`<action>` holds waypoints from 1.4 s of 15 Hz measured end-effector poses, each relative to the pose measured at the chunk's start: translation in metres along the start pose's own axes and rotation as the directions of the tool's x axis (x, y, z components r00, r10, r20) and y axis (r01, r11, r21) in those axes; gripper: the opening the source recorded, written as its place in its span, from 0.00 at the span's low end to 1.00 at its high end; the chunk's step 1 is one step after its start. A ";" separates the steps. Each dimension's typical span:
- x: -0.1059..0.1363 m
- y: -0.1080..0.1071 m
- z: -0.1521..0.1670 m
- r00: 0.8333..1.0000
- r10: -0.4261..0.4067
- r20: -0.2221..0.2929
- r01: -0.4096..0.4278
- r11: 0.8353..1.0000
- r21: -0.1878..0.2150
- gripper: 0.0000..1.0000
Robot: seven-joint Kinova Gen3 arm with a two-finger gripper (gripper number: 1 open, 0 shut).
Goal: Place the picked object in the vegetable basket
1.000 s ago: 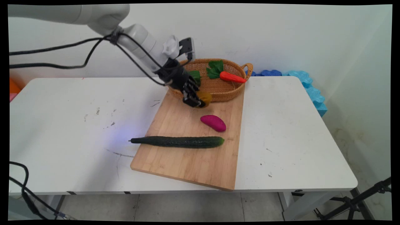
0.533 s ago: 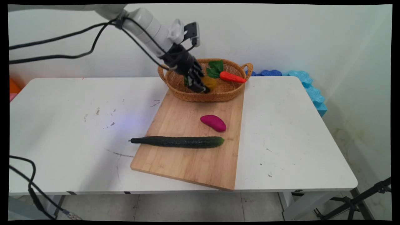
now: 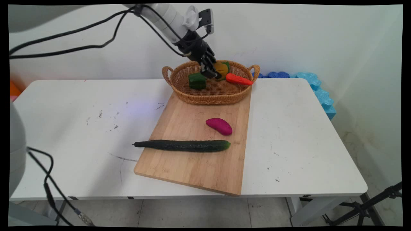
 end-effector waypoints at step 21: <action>-0.035 -0.072 0.111 0.998 -0.024 0.058 0.025 1.000 -0.009 0.00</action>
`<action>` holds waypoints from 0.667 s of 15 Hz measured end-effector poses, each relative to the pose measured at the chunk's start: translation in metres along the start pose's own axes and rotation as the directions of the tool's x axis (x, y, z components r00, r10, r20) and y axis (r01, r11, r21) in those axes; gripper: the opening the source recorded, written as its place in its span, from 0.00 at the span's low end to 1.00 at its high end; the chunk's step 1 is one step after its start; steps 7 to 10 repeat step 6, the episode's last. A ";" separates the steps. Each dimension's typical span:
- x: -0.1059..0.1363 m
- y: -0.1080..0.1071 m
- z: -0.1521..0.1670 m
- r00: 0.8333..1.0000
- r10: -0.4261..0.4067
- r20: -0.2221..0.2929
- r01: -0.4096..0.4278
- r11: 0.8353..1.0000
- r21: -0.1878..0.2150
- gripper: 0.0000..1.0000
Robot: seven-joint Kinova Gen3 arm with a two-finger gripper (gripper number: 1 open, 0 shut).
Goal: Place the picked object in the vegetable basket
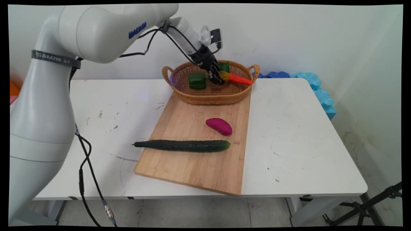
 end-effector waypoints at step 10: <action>-0.004 -0.002 0.012 1.000 -0.002 -0.004 0.002 1.000 -0.012 1.00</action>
